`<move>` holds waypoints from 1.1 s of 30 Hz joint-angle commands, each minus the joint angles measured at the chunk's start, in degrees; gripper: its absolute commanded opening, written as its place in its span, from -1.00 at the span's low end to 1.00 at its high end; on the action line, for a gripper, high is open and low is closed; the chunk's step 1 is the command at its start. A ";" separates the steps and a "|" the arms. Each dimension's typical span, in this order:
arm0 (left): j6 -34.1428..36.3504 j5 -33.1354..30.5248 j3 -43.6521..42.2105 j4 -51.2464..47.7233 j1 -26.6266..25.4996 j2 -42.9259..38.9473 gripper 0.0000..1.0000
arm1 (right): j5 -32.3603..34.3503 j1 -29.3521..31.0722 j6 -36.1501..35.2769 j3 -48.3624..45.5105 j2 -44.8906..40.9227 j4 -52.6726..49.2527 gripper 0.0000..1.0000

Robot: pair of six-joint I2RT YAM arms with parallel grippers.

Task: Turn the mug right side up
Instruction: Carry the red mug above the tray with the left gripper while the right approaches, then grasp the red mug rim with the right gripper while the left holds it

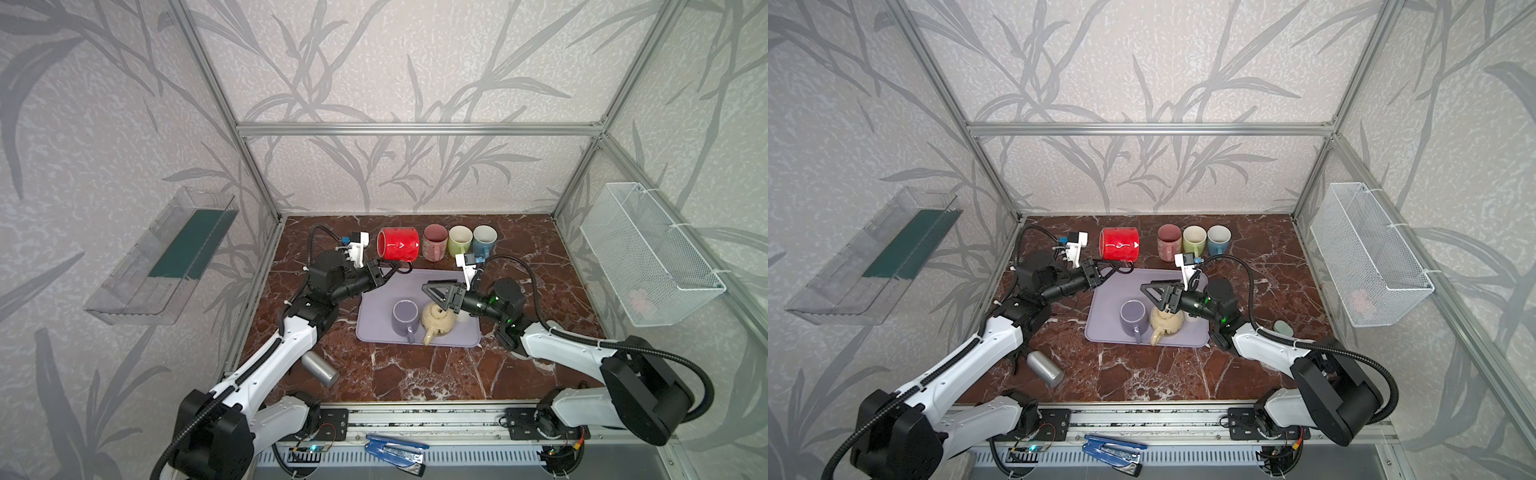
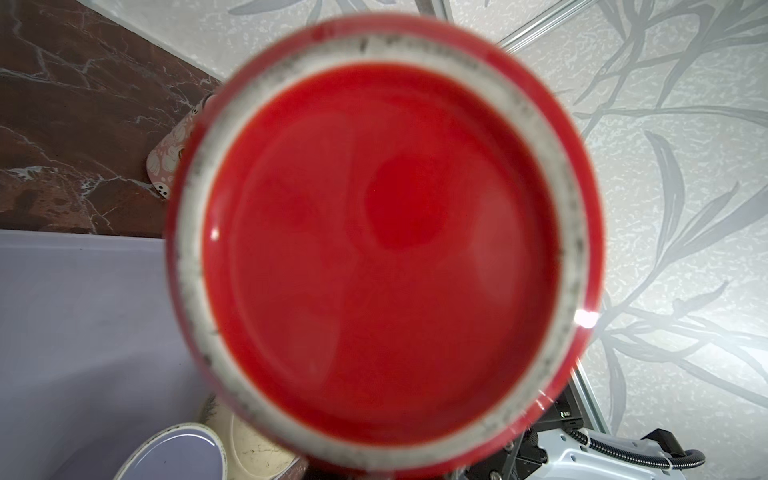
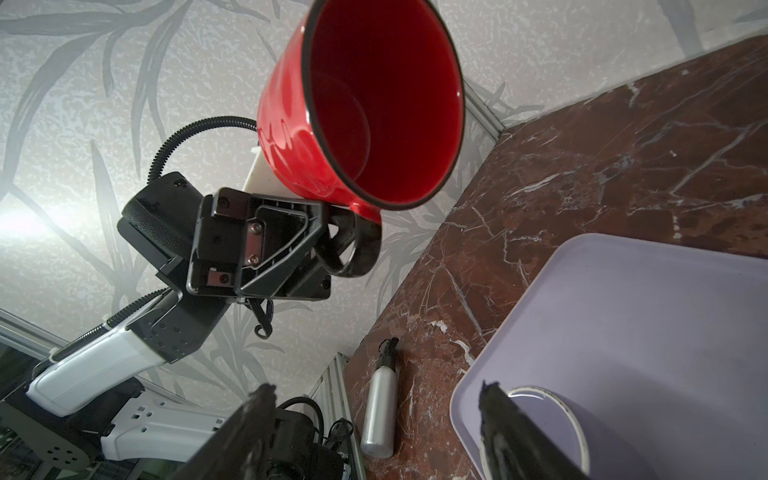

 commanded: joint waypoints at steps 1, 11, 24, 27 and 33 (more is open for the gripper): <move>-1.18 1.76 0.21 8.40 0.68 -1.94 -1.00 | 0.72 0.87 0.12 2.76 1.26 2.89 0.48; -1.28 2.23 -0.39 9.18 1.01 -2.78 -1.00 | -0.31 2.11 6.25 8.37 9.69 10.44 0.04; -1.68 2.92 -1.09 9.96 1.22 -3.14 -1.00 | -0.69 2.11 12.60 15.33 17.34 16.93 -0.14; -2.29 3.11 -1.42 10.86 1.22 -3.02 -1.00 | -0.69 2.11 14.37 16.63 18.94 18.49 -0.17; -2.93 3.64 -1.78 11.96 1.22 -2.40 -1.00 | -0.78 2.11 17.31 19.06 22.05 21.16 -0.29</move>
